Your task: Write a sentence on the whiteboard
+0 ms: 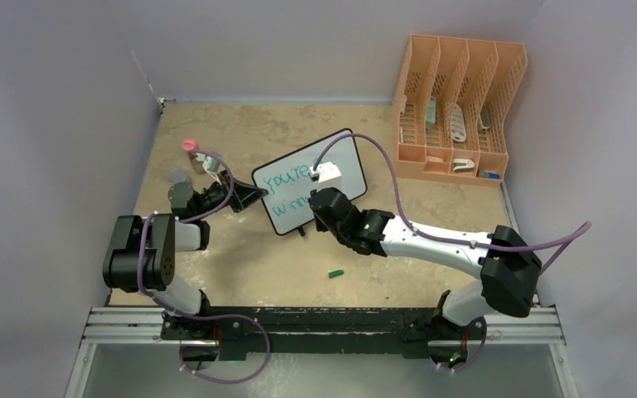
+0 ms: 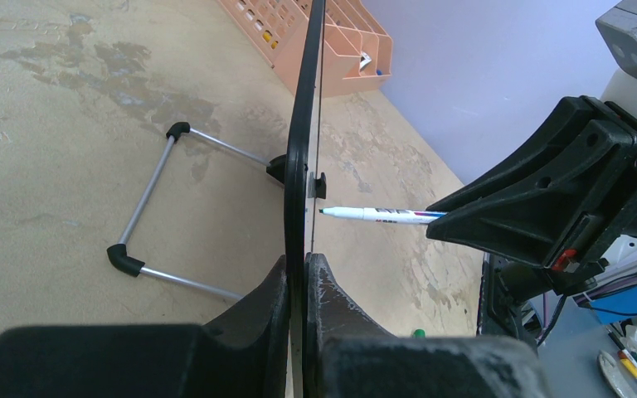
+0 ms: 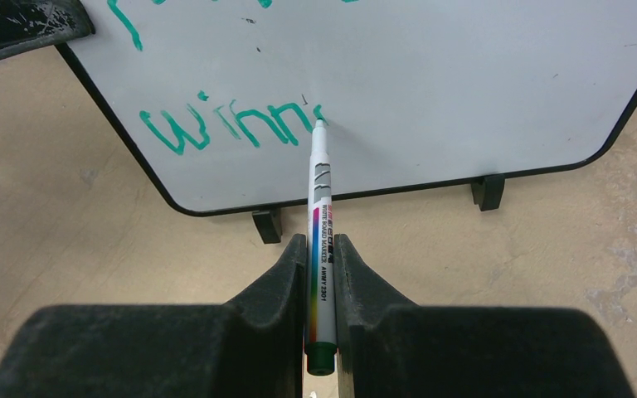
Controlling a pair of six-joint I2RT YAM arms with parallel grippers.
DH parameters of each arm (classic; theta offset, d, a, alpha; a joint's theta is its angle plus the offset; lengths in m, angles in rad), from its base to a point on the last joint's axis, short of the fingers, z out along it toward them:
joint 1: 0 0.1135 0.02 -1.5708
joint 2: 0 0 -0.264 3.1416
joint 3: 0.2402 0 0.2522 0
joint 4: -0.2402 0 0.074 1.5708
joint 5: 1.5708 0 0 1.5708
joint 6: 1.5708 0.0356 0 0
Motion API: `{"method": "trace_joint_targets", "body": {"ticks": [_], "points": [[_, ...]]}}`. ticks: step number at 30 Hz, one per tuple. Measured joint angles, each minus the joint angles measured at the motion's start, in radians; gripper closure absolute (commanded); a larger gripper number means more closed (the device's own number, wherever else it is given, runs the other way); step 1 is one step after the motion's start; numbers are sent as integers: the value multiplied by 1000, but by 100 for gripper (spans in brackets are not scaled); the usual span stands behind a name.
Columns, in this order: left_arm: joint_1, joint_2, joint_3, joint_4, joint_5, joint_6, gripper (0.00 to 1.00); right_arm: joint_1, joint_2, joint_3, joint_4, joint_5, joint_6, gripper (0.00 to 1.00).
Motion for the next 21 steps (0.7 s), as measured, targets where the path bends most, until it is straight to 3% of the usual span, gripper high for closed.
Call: {"method": "trace_joint_targets", "body": {"ticks": [21], "points": [[0, -4, 0, -4, 0, 0, 100, 0, 11, 0, 23, 2, -1, 100]]}}
